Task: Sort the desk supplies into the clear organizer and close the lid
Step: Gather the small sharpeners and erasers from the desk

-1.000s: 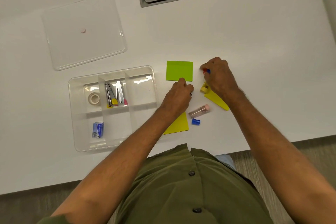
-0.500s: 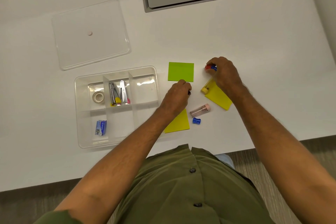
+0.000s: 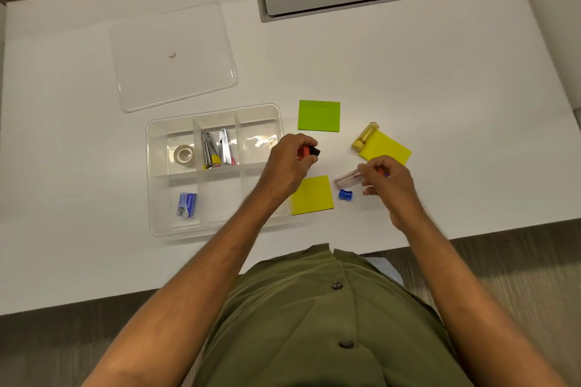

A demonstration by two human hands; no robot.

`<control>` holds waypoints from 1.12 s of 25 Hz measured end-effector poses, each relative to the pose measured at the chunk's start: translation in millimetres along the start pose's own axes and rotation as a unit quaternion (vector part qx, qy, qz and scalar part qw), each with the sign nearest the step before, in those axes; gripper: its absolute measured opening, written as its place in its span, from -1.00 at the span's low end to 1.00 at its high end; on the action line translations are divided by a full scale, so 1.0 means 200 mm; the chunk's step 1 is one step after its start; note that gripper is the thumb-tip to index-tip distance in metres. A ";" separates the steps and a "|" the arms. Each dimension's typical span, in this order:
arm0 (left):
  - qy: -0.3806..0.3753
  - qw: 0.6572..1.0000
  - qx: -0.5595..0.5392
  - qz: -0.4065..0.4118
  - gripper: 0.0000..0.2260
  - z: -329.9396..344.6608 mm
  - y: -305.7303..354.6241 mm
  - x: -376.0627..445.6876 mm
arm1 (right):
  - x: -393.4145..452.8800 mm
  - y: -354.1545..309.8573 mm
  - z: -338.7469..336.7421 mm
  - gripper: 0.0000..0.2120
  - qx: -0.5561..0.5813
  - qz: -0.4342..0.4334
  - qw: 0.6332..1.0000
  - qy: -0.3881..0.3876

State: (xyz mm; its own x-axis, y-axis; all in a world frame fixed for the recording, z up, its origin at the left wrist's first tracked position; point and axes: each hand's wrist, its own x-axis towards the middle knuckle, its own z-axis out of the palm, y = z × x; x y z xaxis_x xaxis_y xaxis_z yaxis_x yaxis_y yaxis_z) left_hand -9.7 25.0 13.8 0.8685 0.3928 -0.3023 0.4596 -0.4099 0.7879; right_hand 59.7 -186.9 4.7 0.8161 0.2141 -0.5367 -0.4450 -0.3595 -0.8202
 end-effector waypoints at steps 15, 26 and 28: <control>0.025 0.989 0.132 0.066 -0.75 -0.23 -0.28 -0.41 | -0.21 0.20 0.16 -0.76 -0.349 -0.178 0.920 -0.001; -0.045 0.929 0.359 0.080 -0.81 -0.13 -0.37 -0.39 | -0.25 -0.18 0.51 -0.75 -0.277 -0.209 0.936 -0.066; -0.055 0.926 0.367 0.070 -0.84 -0.12 -0.37 -0.37 | -0.23 -0.19 0.55 -0.76 -0.304 -0.226 0.922 -0.078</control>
State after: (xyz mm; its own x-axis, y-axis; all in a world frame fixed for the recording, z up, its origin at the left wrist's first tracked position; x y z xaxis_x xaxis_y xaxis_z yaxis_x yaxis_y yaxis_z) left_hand -112.1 45.5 -8.9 0.9244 0.2238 -0.3087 0.3081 -0.9154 0.2591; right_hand -1.7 -82.9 39.1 0.7837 0.5778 -0.2281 0.2553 -0.6343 -0.7297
